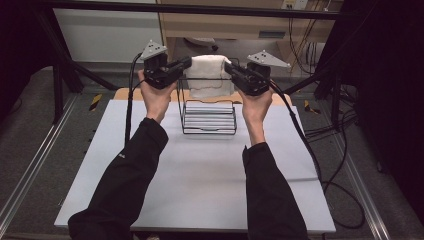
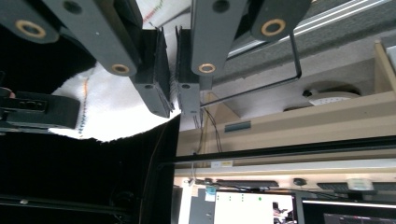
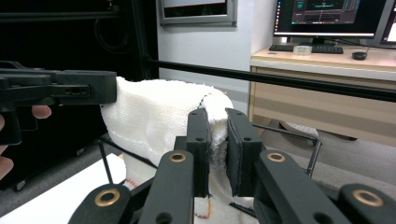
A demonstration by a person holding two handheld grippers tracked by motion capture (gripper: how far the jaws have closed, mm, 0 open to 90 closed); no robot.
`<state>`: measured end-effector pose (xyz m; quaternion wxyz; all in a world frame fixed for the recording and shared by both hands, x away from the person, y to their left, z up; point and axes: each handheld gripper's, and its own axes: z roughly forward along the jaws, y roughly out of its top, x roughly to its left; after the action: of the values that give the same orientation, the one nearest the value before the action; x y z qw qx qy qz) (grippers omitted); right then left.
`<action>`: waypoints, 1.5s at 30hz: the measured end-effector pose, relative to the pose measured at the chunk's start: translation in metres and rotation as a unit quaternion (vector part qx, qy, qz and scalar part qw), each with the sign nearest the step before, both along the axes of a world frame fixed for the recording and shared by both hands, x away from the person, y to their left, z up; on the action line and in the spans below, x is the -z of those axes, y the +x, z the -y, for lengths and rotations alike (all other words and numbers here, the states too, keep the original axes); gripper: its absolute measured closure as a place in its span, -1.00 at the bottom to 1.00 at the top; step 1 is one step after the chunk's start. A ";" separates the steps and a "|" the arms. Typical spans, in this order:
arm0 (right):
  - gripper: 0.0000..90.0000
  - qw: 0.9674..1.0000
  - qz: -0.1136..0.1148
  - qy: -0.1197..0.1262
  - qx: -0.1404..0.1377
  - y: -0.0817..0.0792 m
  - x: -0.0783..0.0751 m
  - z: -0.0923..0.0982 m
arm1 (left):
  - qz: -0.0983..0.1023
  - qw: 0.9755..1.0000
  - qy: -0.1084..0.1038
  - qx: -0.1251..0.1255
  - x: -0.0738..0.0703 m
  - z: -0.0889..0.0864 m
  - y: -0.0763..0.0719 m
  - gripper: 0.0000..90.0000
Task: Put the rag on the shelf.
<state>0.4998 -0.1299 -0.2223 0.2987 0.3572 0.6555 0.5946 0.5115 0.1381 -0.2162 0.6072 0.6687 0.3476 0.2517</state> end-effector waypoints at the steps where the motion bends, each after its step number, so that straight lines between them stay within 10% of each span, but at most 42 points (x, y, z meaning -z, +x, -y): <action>1: 0.79 1.000 0.001 -0.002 0.000 -0.001 0.001 0.000 | 0.000 1.000 0.002 0.002 0.001 -0.001 -0.001 0.86; 27: 0.78 0.999 -0.013 -0.037 -0.034 -0.020 0.023 0.005 | -0.038 0.998 0.042 0.033 0.018 -0.003 -0.029 0.75; 45: 0.78 0.999 -0.013 -0.034 -0.034 -0.021 0.031 0.005 | -0.058 0.997 0.048 0.000 -0.010 0.002 -0.018 0.98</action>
<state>0.4787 -0.1353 -0.2535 0.2813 0.3320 0.6911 0.5771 0.4930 0.1361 -0.2064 0.5536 0.7104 0.3695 0.2285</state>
